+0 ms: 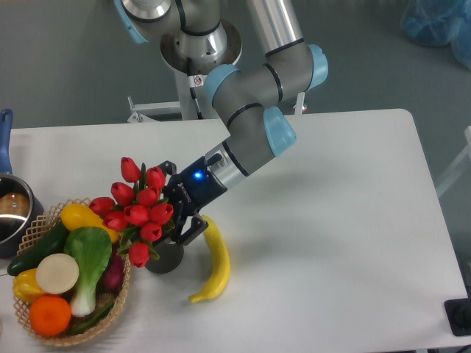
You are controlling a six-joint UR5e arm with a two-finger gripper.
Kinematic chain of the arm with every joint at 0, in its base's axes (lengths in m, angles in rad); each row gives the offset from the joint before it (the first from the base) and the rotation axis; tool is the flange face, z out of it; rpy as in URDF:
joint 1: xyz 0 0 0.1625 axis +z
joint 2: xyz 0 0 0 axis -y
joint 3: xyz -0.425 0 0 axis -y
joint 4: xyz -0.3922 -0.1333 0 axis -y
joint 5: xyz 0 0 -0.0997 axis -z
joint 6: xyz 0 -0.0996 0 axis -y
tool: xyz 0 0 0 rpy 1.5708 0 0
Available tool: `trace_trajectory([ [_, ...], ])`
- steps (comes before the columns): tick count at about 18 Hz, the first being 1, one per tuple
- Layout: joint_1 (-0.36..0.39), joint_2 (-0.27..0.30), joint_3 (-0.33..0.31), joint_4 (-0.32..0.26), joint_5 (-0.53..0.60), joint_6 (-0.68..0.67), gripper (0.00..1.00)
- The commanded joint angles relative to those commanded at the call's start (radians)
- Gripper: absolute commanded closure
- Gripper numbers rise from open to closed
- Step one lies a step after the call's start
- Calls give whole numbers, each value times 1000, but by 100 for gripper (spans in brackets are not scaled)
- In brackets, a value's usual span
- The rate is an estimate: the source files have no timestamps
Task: Pick up the flowers from the vase
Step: 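Lower the open gripper around the tulip stems above the vase rim, then close the gripper on the tulip stems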
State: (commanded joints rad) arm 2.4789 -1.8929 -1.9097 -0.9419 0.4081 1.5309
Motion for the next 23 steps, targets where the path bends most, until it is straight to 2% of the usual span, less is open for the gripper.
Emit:
trace_trajectory([
  [8,-5,5,0,0,-20,2,2],
  [10,-9,6,0,0,-20,2,10],
  [11,-9,6,-2,0,-20,2,18],
  [12,-9,6,-2,0,-20,2,22],
  [23,-2,5,-2,0,-20,3,49],
])
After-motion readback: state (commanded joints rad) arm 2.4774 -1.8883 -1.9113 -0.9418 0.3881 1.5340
